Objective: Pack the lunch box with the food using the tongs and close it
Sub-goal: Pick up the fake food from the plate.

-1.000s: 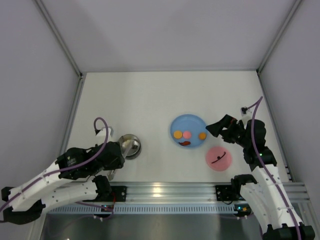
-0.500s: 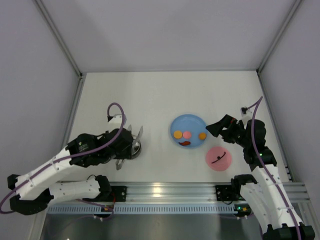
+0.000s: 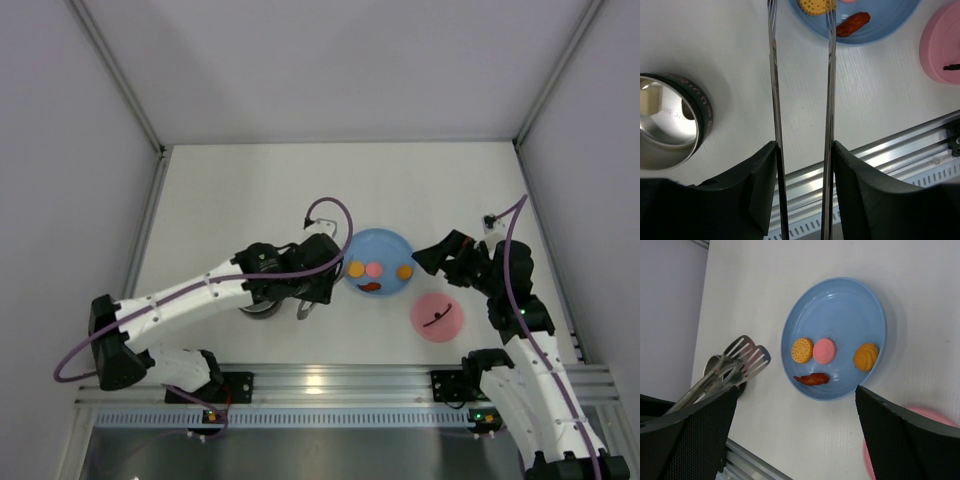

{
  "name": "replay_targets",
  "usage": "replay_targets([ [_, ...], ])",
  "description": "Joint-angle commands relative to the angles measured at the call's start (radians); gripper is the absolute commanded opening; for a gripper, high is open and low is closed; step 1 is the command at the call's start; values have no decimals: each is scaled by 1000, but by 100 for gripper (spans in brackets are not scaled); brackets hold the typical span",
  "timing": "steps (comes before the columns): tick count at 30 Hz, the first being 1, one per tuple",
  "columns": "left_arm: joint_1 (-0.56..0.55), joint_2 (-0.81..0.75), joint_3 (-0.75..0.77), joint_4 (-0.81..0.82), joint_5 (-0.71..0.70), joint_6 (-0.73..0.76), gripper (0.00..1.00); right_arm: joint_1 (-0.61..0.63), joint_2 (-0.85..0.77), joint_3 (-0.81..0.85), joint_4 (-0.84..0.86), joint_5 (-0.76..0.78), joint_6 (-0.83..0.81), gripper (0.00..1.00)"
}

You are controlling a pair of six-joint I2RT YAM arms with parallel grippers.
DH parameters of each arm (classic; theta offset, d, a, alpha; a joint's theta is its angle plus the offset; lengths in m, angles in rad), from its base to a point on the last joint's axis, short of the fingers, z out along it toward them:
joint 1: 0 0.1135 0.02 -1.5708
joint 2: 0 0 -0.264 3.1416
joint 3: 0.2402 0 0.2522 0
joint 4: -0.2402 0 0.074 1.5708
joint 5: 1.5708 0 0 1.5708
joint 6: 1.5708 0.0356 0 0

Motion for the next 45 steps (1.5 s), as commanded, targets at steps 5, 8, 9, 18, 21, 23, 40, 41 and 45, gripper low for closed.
replay_targets([
  [5,1,118,89,189,85,72,51,-12,-12,27,3,1,-11,99],
  [8,0,155,112,186,64,75,51,-12,-15,27,-4,3,-18,99],
  [9,1,167,115,183,59,76,51,-13,-13,27,-4,3,-18,99],
  [18,1,218,113,151,4,77,52,-12,-12,19,3,1,-16,99],
  [21,1,218,95,154,-11,76,52,-12,-12,18,3,1,-16,99],
  [23,1,218,77,163,-8,81,52,-12,-9,18,3,1,-18,99],
  [40,1,255,24,177,8,95,53,-12,-12,21,-2,0,-16,100],
  [41,1,263,24,178,10,96,53,-12,-12,21,-1,1,-16,100],
  [45,1,278,31,183,13,98,53,-12,-12,21,-4,1,-18,100],
])
